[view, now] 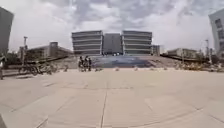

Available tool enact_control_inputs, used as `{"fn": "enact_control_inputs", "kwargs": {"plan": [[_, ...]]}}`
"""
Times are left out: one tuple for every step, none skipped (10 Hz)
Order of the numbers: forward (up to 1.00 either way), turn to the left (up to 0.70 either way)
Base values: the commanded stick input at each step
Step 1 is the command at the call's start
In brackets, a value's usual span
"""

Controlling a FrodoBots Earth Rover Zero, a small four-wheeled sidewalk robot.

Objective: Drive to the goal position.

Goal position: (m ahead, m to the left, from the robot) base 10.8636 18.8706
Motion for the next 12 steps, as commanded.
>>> {"fn": "enact_control_inputs", "kwargs": {"plan": [[0.70,0.00],[0.70,0.00],[0.70,0.00],[0.70,0.00],[0.70,0.00],[0.70,0.00],[0.70,0.00],[0.70,0.00],[0.70,0.00],[0.70,0.00],[0.70,0.00],[0.70,0.00]]}}
